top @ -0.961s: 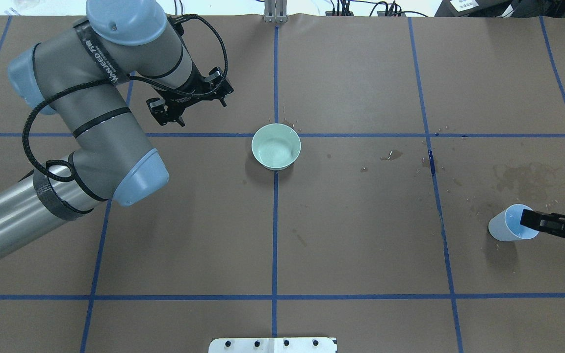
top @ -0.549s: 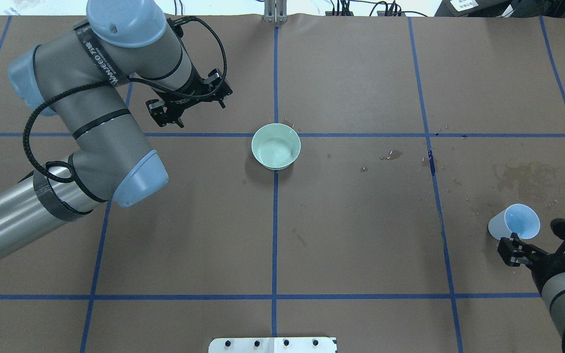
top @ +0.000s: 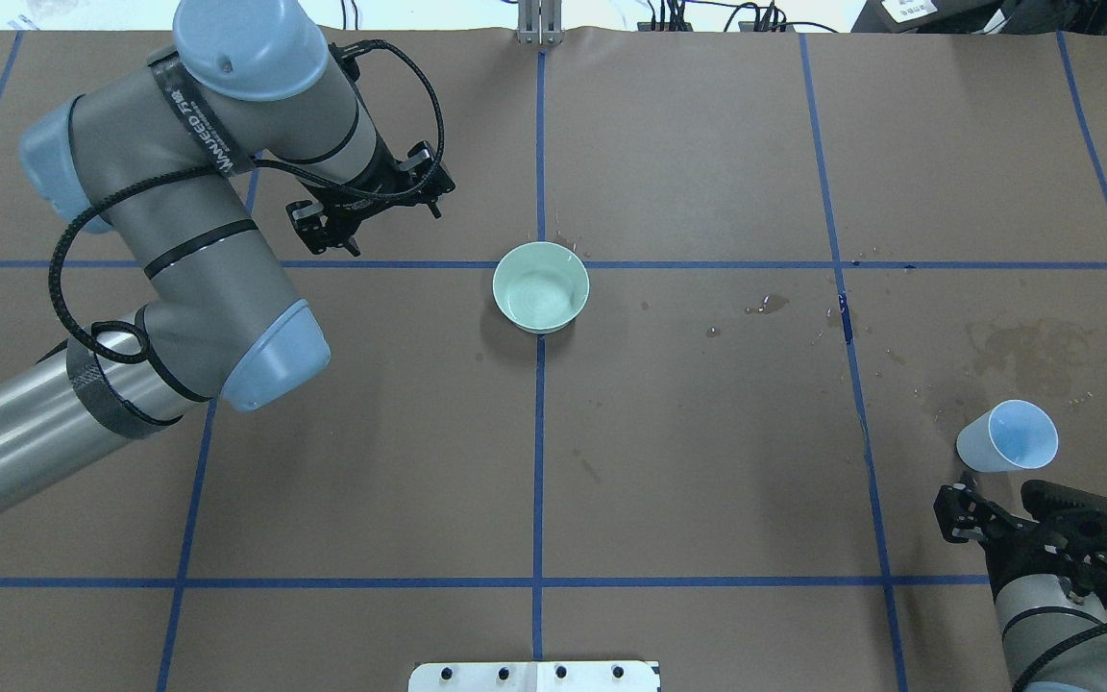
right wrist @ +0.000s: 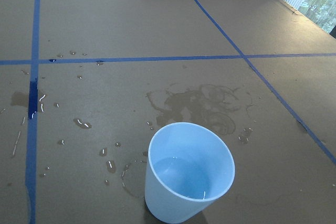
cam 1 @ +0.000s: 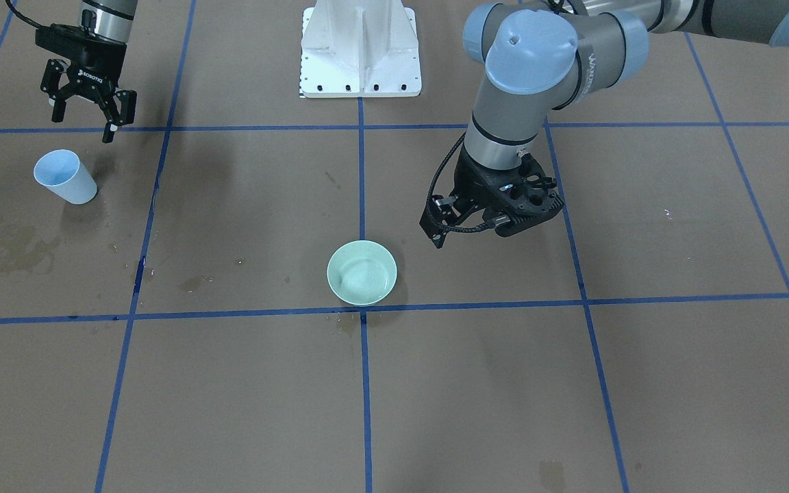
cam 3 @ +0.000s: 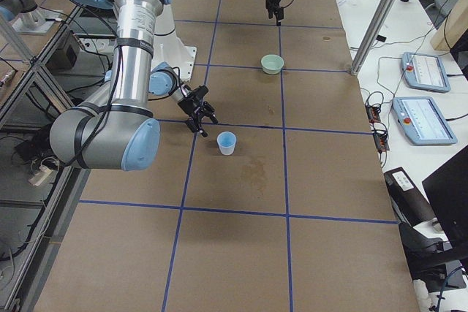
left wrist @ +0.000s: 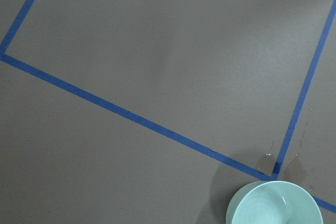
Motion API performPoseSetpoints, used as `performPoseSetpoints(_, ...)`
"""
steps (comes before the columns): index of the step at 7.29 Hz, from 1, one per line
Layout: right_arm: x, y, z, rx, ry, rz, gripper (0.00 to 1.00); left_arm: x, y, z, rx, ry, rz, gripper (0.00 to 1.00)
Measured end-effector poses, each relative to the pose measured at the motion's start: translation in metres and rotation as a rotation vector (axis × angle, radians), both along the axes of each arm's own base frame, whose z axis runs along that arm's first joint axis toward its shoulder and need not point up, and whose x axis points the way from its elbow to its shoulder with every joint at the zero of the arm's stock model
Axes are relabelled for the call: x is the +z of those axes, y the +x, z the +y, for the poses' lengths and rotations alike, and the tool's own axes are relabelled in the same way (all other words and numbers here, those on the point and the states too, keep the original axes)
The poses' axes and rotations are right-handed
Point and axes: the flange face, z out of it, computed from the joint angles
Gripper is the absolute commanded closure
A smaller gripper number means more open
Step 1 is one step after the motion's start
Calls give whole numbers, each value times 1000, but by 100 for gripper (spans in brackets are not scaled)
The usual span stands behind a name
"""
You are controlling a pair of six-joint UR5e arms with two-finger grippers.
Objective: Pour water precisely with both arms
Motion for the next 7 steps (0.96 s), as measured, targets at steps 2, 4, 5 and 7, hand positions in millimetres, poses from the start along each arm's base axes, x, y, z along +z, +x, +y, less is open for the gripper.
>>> performPoseSetpoints(2, 24, -7, 4, 38, 39, 5, 1, 1, 1, 0, 0, -2, -1, 0)
performPoseSetpoints(4, 43, -10, 3, 70, 79, 14, 1, 1, 1, 0, 0, -3, -1, 0)
performPoseSetpoints(5, 52, -11, 1, 85, 102, 19, 1, 1, 1, 0, 0, -3, -2, 0)
performPoseSetpoints(7, 62, -19, 0, 107, 133, 20, 1, 2, 2, 0, 1, -4, -2, 0)
